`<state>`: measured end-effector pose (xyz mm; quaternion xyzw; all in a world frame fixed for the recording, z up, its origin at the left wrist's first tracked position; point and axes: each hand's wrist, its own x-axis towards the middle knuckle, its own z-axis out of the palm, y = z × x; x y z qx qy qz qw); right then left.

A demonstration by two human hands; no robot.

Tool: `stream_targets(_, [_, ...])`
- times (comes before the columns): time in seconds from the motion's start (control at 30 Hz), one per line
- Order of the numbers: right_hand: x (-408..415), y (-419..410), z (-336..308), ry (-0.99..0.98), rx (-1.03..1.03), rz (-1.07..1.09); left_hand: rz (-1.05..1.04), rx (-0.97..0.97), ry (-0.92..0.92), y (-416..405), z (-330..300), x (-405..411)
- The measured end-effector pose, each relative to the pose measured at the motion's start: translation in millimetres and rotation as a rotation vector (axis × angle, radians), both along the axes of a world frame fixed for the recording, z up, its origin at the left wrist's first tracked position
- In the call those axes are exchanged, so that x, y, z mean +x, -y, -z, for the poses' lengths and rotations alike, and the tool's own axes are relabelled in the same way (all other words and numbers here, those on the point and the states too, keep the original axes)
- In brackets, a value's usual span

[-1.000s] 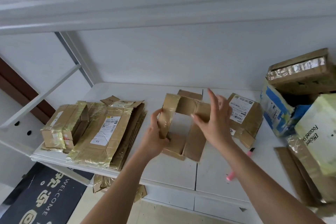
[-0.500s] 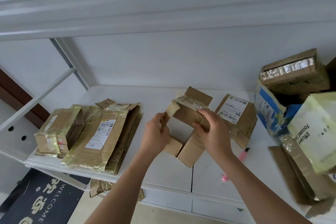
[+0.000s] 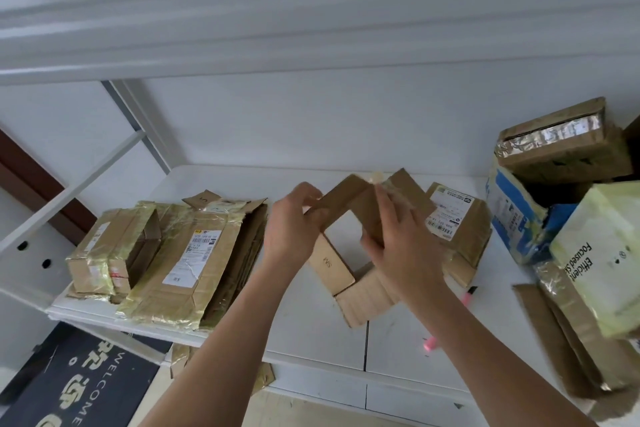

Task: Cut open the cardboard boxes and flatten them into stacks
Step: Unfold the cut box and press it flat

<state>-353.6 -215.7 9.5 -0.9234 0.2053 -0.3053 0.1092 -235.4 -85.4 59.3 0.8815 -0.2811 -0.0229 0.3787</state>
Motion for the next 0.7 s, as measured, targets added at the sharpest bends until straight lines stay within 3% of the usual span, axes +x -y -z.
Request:
stream_targets(0.07, [0.1, 2.7, -3.7, 0.082, 0.217, -0.039, -0.169, 0.084, 0.028, -5.7, 8.5, 6.7])
stream_targets(0.13, [-1.9, 9.8, -5.8, 0.143, 0.353, -0.034, -0.236, 0.109, -0.11, -13.4, 19.7, 6.4])
stream_targets(0.27, [-7.3, 13.6, -11.9, 0.196, 0.428, -0.047, -0.209, 0.022, -0.49, -14.1, 46.8, -12.7])
stream_targets(0.43, [-11.3, 5.9, -21.6, 0.258, 0.495, -0.121, -0.275, -0.13, -0.583, 2.0, 62.2, -23.2])
stream_targets(0.53, [-13.2, 14.2, -26.2, 0.244, 0.473, -0.163, -0.249, -0.313, -0.626, -2.7, 60.3, -16.9])
stream_targets(0.7, [-27.0, 29.6, -33.7, 0.244, 0.435, -0.253, -0.218, -0.847, -0.82, -32.7, 37.4, 12.4])
